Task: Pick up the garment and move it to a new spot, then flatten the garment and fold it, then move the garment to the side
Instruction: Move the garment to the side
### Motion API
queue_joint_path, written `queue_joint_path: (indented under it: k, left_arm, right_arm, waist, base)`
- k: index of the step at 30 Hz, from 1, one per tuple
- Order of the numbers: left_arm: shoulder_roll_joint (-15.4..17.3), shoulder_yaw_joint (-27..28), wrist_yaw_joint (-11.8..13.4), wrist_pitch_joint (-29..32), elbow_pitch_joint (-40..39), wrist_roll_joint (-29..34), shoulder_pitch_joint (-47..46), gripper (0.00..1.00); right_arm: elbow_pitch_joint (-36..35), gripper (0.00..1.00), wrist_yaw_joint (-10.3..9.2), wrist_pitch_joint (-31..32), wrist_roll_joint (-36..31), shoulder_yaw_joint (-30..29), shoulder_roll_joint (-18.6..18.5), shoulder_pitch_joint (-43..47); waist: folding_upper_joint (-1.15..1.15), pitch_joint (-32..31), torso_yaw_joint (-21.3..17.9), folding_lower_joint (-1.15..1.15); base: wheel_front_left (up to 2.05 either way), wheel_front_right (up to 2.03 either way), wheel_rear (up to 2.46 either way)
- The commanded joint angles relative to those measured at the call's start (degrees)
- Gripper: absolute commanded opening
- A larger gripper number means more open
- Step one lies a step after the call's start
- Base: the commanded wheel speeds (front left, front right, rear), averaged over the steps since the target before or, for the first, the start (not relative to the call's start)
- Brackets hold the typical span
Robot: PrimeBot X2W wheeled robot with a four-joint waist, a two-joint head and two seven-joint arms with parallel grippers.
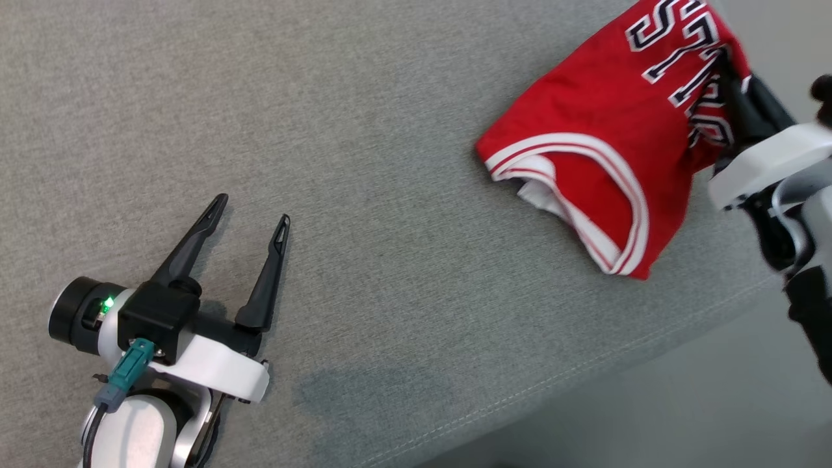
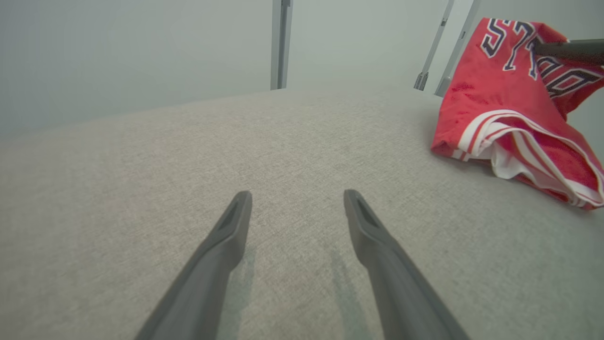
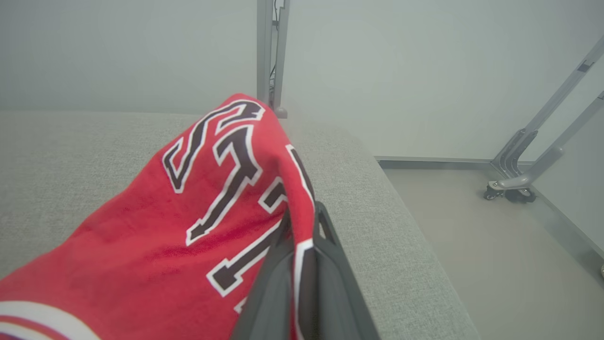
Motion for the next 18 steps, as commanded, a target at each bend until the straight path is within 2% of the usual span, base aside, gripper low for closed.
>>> queue_joint_path:
  k: [1, 8, 18]
  left_arm:
    - [0.8, 1.4, -0.3, 0.2, -2.4, 0.8, -2.1, 1.0]
    - [0.5, 0.3, -0.3, 0.1, -3.6, 1.1, -3.9, 1.0]
    - [1.0, -0.4, -0.3, -0.2, -3.7, 1.4, -4.9, 1.0]
  right_arm:
    - [0.9, 0.0, -0.01, -0.6, 0.7, -1.4, -2.5, -1.2]
    - [6.6, 0.0, -0.01, -0.6, -0.4, -8.3, -6.6, -3.5]
    - [12.2, 0.0, -0.01, -0.6, -1.5, -15.5, -7.4, -1.6]
  waist:
    - [0.0, 3.0, 2.4, 0.0]
    - [0.0, 7.6, 5.5, 0.0]
    - [0.0, 10.7, 5.9, 0.0]
  base:
    - [0.0, 0.0, 0.0]
    - [0.0, 0.0, 0.0]
    - [0.0, 0.0, 0.0]
